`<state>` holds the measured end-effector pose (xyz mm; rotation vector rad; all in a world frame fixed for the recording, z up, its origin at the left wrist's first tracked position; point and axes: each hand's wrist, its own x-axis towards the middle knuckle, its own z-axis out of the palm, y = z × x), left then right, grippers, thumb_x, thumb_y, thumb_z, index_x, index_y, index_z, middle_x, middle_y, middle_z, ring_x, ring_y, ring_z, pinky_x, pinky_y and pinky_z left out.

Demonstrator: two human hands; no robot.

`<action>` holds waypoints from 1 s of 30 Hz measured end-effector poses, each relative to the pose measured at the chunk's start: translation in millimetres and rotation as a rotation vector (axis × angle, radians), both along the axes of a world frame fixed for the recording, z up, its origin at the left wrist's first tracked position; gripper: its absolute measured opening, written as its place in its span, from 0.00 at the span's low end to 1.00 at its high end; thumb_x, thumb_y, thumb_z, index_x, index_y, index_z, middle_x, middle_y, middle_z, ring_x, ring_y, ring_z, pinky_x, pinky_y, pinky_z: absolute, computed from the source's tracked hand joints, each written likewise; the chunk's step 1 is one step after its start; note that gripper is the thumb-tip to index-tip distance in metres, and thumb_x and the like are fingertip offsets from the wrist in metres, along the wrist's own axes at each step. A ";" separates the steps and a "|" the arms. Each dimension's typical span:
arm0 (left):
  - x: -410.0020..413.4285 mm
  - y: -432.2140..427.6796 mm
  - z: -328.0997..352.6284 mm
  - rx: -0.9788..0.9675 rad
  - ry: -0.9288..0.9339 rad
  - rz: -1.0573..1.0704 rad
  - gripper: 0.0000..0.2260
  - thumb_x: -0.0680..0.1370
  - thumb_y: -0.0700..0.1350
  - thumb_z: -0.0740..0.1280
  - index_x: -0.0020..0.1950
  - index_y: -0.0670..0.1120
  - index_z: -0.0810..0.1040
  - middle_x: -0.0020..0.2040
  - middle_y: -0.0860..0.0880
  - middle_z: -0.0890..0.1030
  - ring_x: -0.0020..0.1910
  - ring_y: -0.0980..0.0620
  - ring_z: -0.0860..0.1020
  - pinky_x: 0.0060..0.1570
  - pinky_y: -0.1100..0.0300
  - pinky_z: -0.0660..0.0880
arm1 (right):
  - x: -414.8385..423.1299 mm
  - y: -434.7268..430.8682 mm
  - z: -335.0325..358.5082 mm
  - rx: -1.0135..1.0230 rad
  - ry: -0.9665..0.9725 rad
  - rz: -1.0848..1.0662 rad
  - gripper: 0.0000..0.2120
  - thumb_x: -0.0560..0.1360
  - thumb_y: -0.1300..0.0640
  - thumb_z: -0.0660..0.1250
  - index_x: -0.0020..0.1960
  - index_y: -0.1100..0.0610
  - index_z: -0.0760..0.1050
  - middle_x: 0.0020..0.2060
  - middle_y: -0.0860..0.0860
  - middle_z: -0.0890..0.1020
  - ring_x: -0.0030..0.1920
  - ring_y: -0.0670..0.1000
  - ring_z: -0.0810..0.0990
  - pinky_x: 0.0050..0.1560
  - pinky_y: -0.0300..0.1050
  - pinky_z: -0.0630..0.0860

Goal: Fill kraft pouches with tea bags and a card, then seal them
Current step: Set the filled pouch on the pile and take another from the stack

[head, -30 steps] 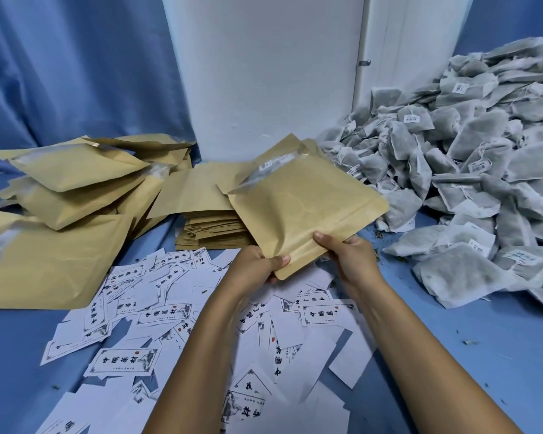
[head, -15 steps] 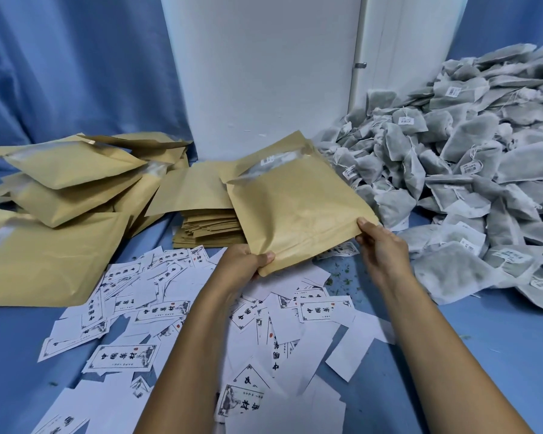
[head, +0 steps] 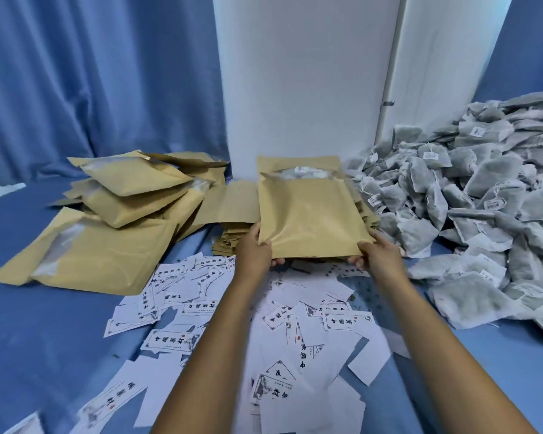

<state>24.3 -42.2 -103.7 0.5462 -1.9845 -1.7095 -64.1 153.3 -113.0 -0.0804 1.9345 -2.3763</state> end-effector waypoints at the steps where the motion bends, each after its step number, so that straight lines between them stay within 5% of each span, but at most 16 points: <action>1: 6.1 -9.1 2.5 -0.013 -0.003 -0.004 0.23 0.79 0.32 0.58 0.71 0.50 0.68 0.50 0.52 0.78 0.25 0.57 0.79 0.33 0.56 0.80 | 5.5 -6.5 5.0 -0.025 0.011 0.013 0.24 0.77 0.73 0.56 0.71 0.61 0.65 0.37 0.63 0.78 0.19 0.48 0.76 0.20 0.36 0.72; 5: 38.2 -49.8 4.3 -0.053 0.015 0.021 0.22 0.80 0.32 0.58 0.71 0.50 0.68 0.55 0.47 0.79 0.26 0.54 0.80 0.26 0.63 0.76 | 35.7 -43.2 18.6 -0.077 0.005 0.067 0.24 0.77 0.73 0.56 0.69 0.56 0.69 0.45 0.61 0.79 0.21 0.49 0.77 0.21 0.35 0.72; 9: 78.4 -96.3 7.9 0.124 0.068 0.156 0.20 0.80 0.32 0.58 0.69 0.47 0.70 0.43 0.51 0.80 0.26 0.53 0.80 0.26 0.64 0.76 | 62.4 -98.0 24.7 -0.207 -0.077 0.217 0.25 0.77 0.73 0.55 0.70 0.55 0.69 0.47 0.58 0.78 0.25 0.50 0.79 0.23 0.35 0.73; 11: 92.2 -127.0 27.4 0.435 0.299 0.237 0.19 0.80 0.31 0.58 0.69 0.43 0.68 0.50 0.43 0.80 0.30 0.52 0.82 0.30 0.65 0.77 | 69.5 -138.0 40.8 -0.421 -0.101 0.426 0.25 0.79 0.72 0.55 0.72 0.56 0.64 0.54 0.59 0.77 0.40 0.53 0.84 0.37 0.36 0.80; 13: 100.6 -161.2 52.2 0.714 0.556 0.217 0.24 0.80 0.30 0.58 0.74 0.43 0.58 0.58 0.39 0.76 0.45 0.47 0.83 0.45 0.61 0.79 | 73.0 -176.0 61.8 -0.582 -0.131 0.641 0.27 0.80 0.69 0.56 0.76 0.56 0.55 0.66 0.60 0.72 0.62 0.57 0.77 0.63 0.45 0.74; 16: 112.1 -195.8 71.2 0.615 0.387 0.209 0.30 0.80 0.32 0.58 0.78 0.46 0.49 0.67 0.41 0.72 0.63 0.42 0.74 0.64 0.51 0.70 | 67.4 -209.8 69.8 -0.010 0.223 0.738 0.31 0.78 0.69 0.61 0.77 0.59 0.53 0.73 0.55 0.63 0.72 0.54 0.65 0.69 0.45 0.65; 19: 120.7 -196.0 52.2 0.398 0.102 0.158 0.28 0.80 0.32 0.58 0.77 0.46 0.53 0.62 0.41 0.73 0.62 0.40 0.75 0.63 0.48 0.70 | 37.0 -202.7 47.4 0.870 0.564 0.435 0.31 0.75 0.65 0.64 0.76 0.58 0.57 0.75 0.56 0.61 0.73 0.55 0.62 0.68 0.46 0.64; 22: 121.2 -182.6 24.5 0.375 -0.062 0.061 0.25 0.79 0.35 0.62 0.74 0.46 0.61 0.53 0.44 0.78 0.55 0.41 0.79 0.57 0.49 0.74 | 6.3 -172.5 16.7 1.534 0.566 0.214 0.34 0.76 0.64 0.59 0.77 0.57 0.48 0.77 0.59 0.48 0.77 0.58 0.50 0.75 0.57 0.50; 25: 114.5 -170.2 1.7 0.343 -0.177 -0.059 0.25 0.78 0.39 0.66 0.73 0.44 0.62 0.56 0.43 0.77 0.51 0.42 0.81 0.48 0.50 0.79 | -8.5 -149.4 -0.2 1.799 0.604 0.075 0.28 0.78 0.62 0.54 0.77 0.58 0.50 0.75 0.60 0.58 0.75 0.57 0.56 0.74 0.58 0.49; 27: 107.3 -162.8 -7.0 0.334 -0.213 -0.096 0.26 0.78 0.42 0.68 0.73 0.44 0.63 0.60 0.41 0.76 0.50 0.43 0.82 0.43 0.53 0.79 | -13.0 -141.2 -5.0 1.827 0.779 -0.009 0.22 0.78 0.61 0.56 0.71 0.56 0.61 0.65 0.55 0.72 0.67 0.54 0.69 0.73 0.54 0.54; 30: 93.1 -151.5 -13.3 0.332 -0.208 -0.112 0.26 0.77 0.46 0.68 0.73 0.45 0.63 0.62 0.41 0.76 0.50 0.44 0.82 0.47 0.52 0.79 | -14.6 -130.1 -4.7 1.825 0.952 -0.091 0.14 0.76 0.62 0.58 0.60 0.53 0.71 0.53 0.49 0.78 0.57 0.52 0.75 0.68 0.47 0.59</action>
